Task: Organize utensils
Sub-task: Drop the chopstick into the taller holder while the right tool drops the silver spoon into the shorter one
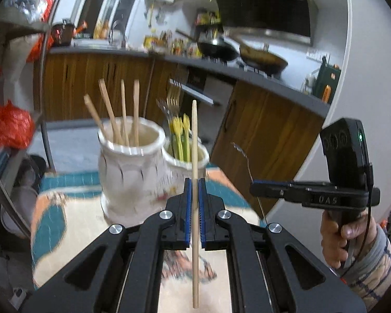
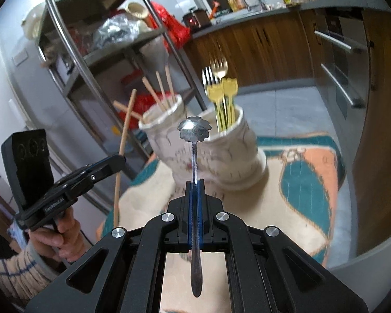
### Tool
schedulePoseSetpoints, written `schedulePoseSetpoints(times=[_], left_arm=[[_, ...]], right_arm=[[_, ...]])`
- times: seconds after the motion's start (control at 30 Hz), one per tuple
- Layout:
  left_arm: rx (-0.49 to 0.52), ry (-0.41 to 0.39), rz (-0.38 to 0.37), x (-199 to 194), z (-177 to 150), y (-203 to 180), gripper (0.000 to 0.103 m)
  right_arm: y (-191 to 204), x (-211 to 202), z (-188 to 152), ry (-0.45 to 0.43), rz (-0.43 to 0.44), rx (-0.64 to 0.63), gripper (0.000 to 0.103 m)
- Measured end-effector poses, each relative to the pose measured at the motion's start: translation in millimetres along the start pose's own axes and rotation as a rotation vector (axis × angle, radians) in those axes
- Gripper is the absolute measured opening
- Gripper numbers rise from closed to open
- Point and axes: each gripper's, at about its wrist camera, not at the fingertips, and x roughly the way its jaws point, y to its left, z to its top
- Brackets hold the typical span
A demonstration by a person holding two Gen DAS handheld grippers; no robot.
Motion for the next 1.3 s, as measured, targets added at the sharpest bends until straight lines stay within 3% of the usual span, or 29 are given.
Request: schedulePoseSetpoints(times=[0.3, 0.57, 0.97, 1.3], left_arm=[[0.028, -0.233, 0.062, -9.1, 46.3, 0.1, 0.004], [0.011, -0.372, 0.116, 10.0, 75.6, 13.3, 0.004], [0.081, -0.458, 0.211, 43.9, 89.3, 16.7, 0.004], [0.223, -0.470, 0.246, 63.5, 56.2, 2.2, 0.005]], right_arm=[[0.2, -0.5, 34.5, -0.146, 0.007, -0.005, 0.004], [7.6, 11.9, 66.7, -0.273, -0.013, -0.055, 0.004], [6.1, 42.5, 103.8, -0.399, -0.070, -0.117, 0.004], [-2.4, 75.9, 74.9, -0.398, -0.181, -0.183, 0.004]])
